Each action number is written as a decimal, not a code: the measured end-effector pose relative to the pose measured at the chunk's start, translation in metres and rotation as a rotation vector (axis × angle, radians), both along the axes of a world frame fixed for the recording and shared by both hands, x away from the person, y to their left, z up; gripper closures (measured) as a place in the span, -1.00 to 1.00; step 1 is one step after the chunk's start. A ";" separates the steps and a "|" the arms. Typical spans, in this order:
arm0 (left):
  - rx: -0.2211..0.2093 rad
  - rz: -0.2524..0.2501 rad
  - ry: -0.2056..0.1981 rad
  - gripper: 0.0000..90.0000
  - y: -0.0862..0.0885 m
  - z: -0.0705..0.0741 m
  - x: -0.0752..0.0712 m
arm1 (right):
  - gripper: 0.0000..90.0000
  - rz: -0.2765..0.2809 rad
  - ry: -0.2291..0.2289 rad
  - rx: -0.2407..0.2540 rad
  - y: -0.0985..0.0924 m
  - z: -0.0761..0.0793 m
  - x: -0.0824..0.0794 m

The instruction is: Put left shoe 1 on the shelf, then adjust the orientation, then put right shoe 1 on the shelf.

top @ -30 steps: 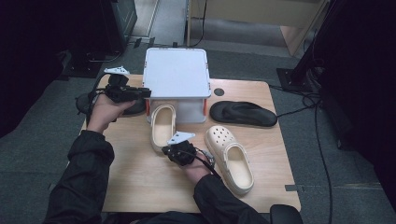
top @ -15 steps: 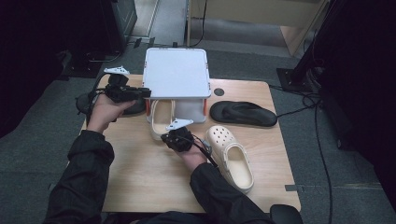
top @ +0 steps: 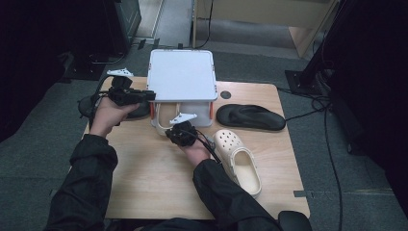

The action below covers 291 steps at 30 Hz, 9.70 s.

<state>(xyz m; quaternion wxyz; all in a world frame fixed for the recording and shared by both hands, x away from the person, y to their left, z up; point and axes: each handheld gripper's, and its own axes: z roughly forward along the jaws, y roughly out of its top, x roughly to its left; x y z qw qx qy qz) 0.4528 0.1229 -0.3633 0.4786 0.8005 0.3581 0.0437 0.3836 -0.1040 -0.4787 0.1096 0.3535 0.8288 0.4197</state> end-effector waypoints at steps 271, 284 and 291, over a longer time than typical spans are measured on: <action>-0.005 0.001 -0.003 0.42 -0.024 0.001 -0.004 | 0.67 -0.130 -0.094 -0.069 -0.118 0.032 -0.061; 0.001 0.007 -0.012 0.53 -0.024 0.000 -0.004 | 0.68 -0.133 -0.135 -0.083 -0.107 0.062 -0.038; 0.001 0.005 -0.012 0.53 -0.024 0.000 -0.004 | 0.67 -0.170 -0.151 -0.119 -0.100 0.060 -0.010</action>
